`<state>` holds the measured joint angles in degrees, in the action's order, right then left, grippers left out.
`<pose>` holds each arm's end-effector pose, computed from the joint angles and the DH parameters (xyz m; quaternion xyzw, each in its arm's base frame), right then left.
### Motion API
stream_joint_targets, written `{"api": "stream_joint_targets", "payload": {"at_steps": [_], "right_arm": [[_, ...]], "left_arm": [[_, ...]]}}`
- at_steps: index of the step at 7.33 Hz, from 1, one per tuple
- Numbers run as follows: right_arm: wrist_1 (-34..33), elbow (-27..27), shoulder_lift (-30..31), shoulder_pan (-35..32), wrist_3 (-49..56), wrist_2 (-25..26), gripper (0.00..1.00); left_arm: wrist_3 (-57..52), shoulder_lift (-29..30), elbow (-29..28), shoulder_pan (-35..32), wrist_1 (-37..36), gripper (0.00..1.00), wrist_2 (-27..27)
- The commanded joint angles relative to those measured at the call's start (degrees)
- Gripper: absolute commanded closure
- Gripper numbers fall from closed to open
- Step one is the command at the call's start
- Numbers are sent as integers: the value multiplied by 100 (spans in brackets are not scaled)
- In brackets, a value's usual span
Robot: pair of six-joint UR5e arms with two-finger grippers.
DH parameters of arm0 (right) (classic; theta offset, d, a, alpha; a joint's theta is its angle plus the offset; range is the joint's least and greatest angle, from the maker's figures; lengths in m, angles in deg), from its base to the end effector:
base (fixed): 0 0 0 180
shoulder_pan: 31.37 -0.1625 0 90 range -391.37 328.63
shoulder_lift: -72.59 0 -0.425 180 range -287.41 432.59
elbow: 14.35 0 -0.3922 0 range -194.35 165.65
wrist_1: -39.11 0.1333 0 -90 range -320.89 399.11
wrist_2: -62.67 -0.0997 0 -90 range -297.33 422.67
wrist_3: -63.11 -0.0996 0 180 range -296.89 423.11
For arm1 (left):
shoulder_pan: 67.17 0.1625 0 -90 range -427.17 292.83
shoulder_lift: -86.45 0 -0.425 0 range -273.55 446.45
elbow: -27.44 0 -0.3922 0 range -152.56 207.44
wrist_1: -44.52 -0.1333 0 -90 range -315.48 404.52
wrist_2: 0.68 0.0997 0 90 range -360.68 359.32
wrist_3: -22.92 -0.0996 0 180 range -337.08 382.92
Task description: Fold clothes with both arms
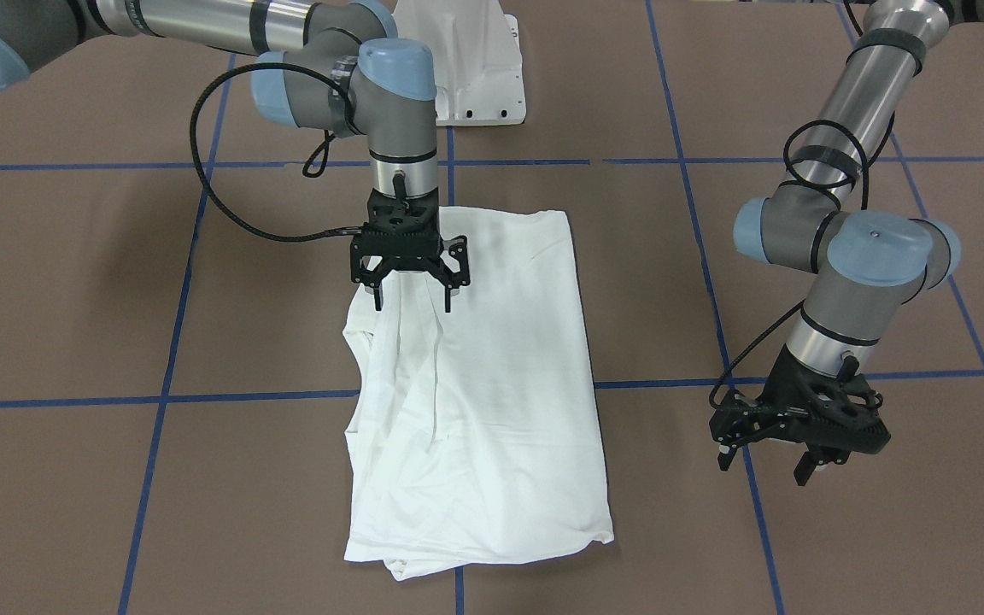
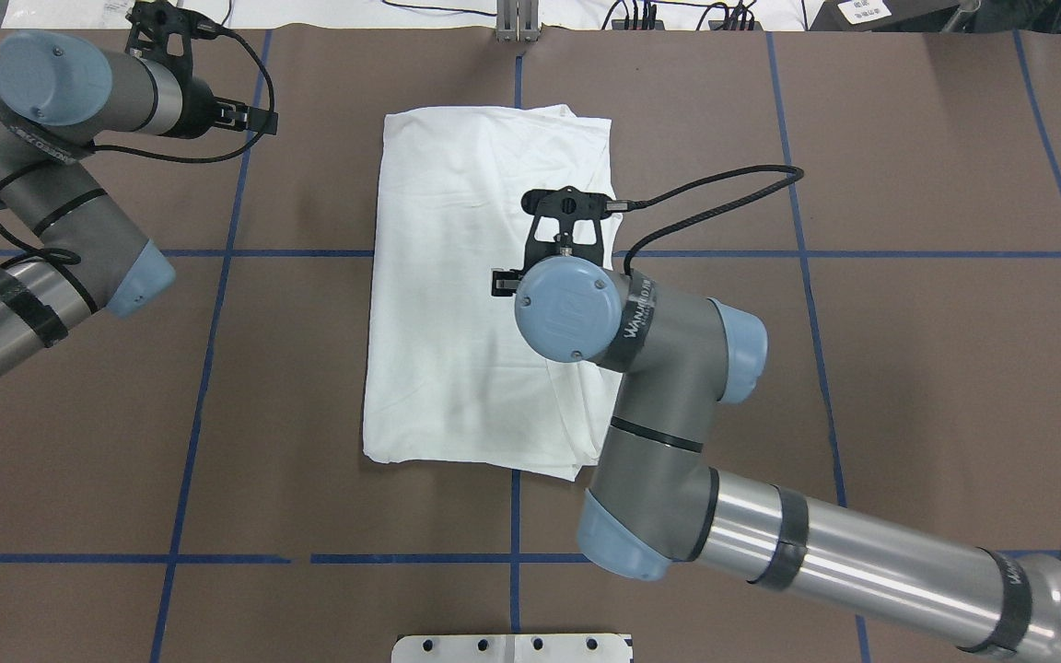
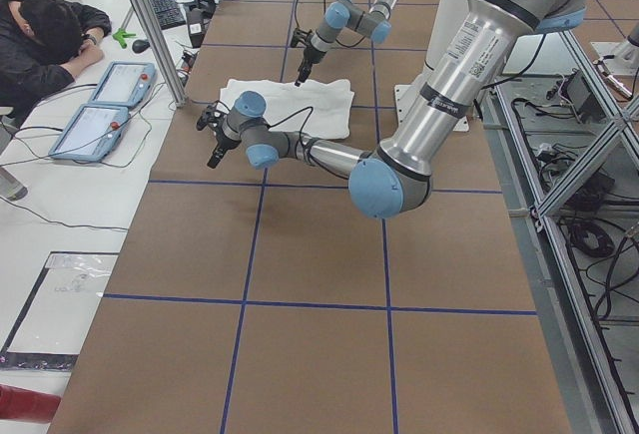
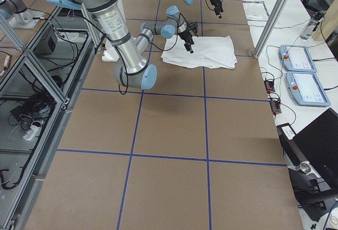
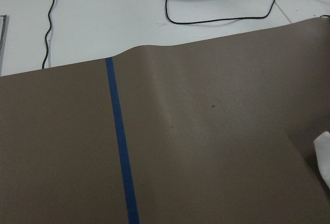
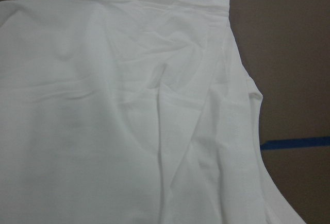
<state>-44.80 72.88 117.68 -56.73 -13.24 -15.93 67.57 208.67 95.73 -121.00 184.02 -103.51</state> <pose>-0.5942 -0.4509 0.1910 0.2212 -0.3530 0.1330 0.8993 0.3506 -0.6680 0.4127 0.3157 0.3958 -0.0079 0.8623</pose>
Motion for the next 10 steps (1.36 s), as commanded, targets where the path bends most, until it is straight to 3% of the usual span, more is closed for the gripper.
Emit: {"api": "stream_joint_targets", "payload": {"at_steps": [1, 3, 5, 6, 7, 10], "right_arm": [[-55, -880, -562, -21, 85, 11, 16], [-81, -1040, -563, -21, 428, 12, 46], [-90, -1225, -554, -12, 454, 20, 52], [-99, -1217, -563, -12, 489, 12, 68], [-142, -1208, -581, -12, 533, 3, 98], [-213, -1138, -537, -100, 866, 3, 100]], "left_arm": [[0, -32, 69, 13, -2, 0, 0], [0, -32, 61, 13, 7, 0, 0], [0, -32, 70, 13, -2, 0, 0], [0, -32, 70, 13, 7, 0, 0], [0, -32, 61, 13, -2, 0, 0], [0, -32, 61, 13, 7, 0, 0]]}}
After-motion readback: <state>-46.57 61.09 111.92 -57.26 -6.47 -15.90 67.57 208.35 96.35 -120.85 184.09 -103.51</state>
